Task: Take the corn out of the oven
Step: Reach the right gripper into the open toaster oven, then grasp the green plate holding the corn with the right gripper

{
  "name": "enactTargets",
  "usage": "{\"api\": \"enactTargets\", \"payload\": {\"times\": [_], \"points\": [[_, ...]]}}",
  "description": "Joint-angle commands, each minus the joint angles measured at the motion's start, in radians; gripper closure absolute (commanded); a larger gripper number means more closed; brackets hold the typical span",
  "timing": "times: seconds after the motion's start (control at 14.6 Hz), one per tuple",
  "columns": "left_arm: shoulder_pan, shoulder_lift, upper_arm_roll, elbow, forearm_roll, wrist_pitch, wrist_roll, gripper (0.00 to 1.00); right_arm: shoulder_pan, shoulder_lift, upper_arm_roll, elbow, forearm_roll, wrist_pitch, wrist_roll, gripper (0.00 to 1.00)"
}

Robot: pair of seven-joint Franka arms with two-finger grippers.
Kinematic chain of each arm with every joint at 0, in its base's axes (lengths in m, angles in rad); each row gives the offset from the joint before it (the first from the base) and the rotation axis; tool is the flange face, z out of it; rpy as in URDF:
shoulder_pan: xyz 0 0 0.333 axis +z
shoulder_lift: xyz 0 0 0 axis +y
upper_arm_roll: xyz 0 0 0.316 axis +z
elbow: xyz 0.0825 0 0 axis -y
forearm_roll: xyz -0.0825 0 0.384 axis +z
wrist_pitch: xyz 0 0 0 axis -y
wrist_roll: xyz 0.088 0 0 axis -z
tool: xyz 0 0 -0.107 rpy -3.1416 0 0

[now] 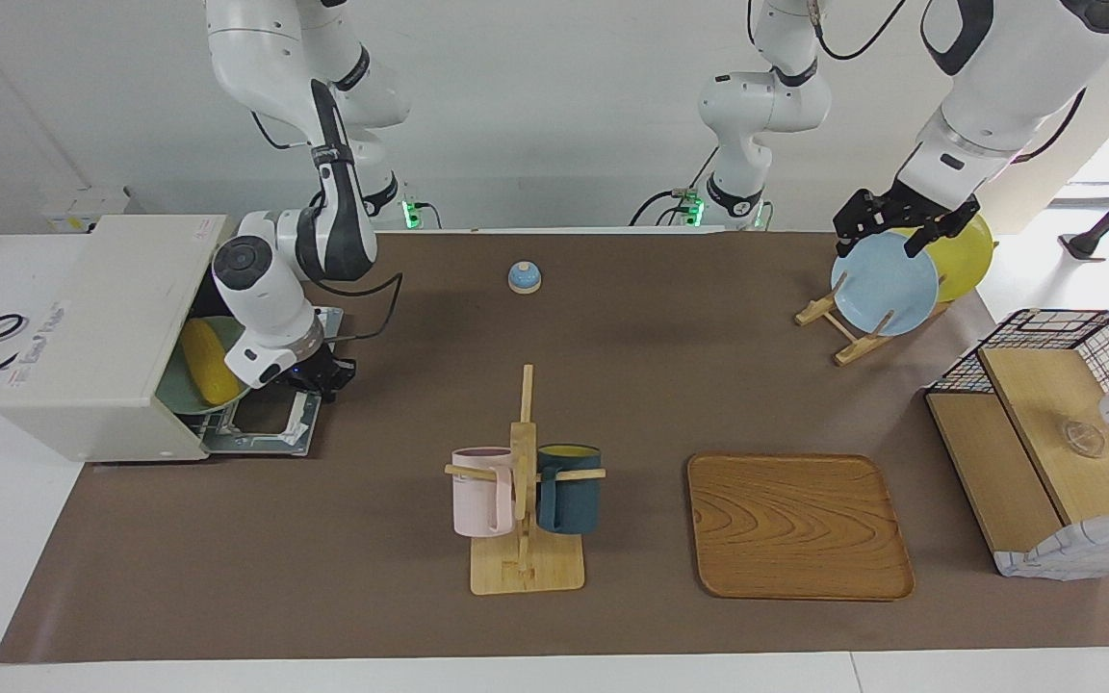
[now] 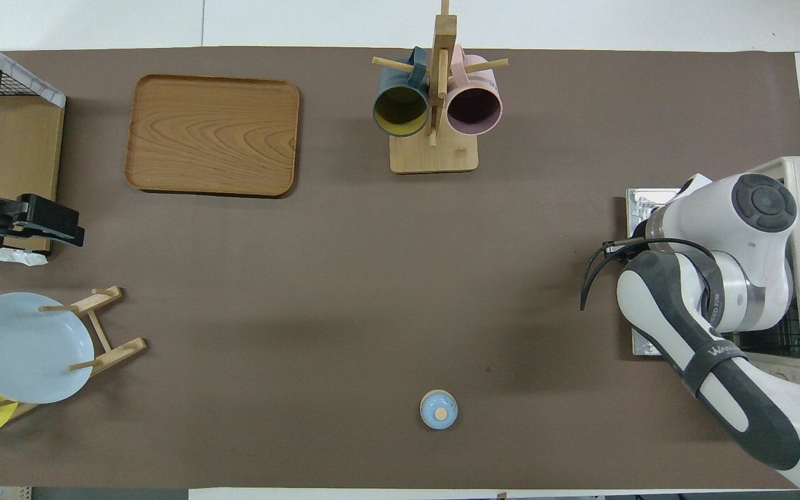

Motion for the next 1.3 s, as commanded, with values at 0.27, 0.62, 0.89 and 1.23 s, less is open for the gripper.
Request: {"api": "enactTargets", "payload": {"times": [0.27,0.62,0.89,1.23], "points": [[0.007,-0.029,-0.005,-0.037,0.013,0.015,0.002,0.00,-0.010,-0.031,0.037,0.067,0.061,-0.074,0.030,1.00],[0.007,-0.029,-0.006,-0.036,0.013,0.018,0.002,0.00,-0.026,-0.075,0.023,0.210,0.028,-0.371,0.040,0.97],[0.007,-0.029,-0.006,-0.036,0.013,0.017,0.001,0.00,-0.039,-0.106,0.023,0.204,-0.083,-0.430,0.106,0.56],[0.007,-0.028,-0.006,-0.036,0.013,0.018,-0.002,0.00,-0.091,-0.128,0.025,0.141,-0.124,-0.370,0.053,0.56]]}}
